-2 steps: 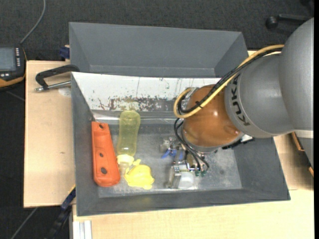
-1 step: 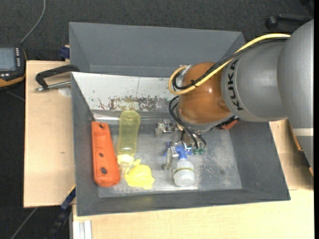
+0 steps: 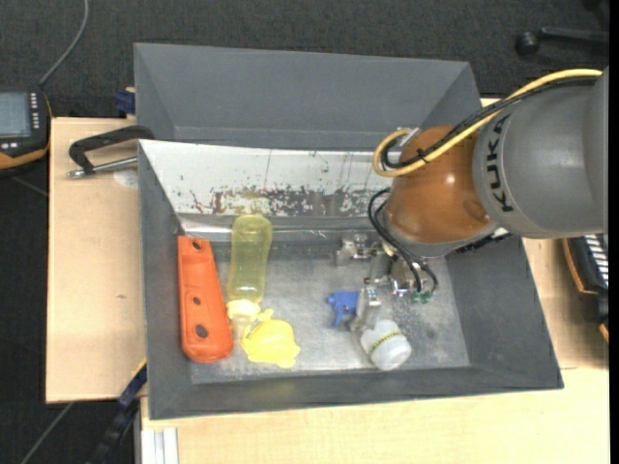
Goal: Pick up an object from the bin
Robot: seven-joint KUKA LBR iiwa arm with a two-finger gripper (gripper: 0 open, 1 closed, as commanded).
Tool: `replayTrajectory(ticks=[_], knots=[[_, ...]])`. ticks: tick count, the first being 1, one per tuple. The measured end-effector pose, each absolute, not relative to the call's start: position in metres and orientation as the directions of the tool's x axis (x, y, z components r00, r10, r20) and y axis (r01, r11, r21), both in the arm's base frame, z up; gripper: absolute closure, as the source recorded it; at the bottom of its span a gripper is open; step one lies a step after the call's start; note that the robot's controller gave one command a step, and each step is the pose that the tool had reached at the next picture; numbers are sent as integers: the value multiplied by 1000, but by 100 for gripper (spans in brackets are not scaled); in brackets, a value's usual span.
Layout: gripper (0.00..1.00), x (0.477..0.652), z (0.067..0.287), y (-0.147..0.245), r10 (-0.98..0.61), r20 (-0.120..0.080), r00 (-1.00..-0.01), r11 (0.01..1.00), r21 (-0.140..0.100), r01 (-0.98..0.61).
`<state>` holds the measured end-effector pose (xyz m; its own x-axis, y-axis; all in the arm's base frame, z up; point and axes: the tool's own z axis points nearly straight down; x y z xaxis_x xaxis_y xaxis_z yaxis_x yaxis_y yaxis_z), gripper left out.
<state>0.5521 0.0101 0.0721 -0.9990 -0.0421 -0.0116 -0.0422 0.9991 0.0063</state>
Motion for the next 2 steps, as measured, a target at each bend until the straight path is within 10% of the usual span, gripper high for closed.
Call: replayTrajectory(ticks=[1, 2], knots=[[100, 518, 71, -2, 105, -10, -994, 994, 9, 105], [100, 518, 71, -2, 105, -10, -994, 994, 9, 105]])
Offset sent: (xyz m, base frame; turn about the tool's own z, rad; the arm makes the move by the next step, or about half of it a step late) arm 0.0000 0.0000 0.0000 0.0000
